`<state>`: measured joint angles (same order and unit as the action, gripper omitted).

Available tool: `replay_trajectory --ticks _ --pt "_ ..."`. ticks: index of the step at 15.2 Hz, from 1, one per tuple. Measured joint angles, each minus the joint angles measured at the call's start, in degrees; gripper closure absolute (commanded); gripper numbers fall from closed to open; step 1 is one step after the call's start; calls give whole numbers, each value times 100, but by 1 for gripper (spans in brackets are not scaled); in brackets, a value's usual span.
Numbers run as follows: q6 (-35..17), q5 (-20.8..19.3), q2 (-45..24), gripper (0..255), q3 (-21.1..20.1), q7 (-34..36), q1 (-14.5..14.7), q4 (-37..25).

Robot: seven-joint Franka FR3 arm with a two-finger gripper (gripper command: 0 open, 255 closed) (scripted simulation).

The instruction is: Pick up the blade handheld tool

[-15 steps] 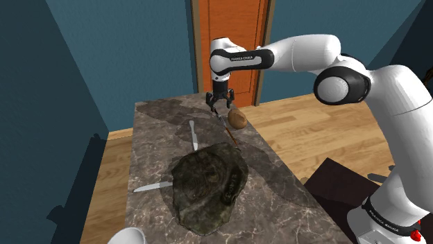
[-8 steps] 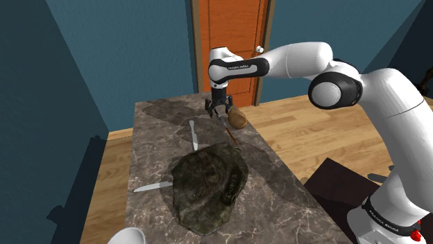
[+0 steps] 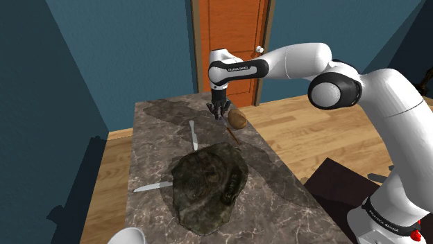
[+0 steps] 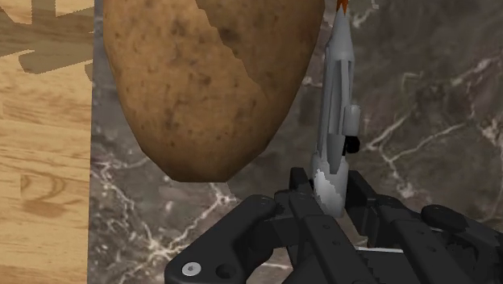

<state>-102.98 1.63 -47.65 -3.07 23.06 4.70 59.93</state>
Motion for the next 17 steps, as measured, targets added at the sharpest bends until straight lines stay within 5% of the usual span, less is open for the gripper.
replay_trajectory --ticks 17 --pt "879 -3 47 255 -6 39 11 -832"
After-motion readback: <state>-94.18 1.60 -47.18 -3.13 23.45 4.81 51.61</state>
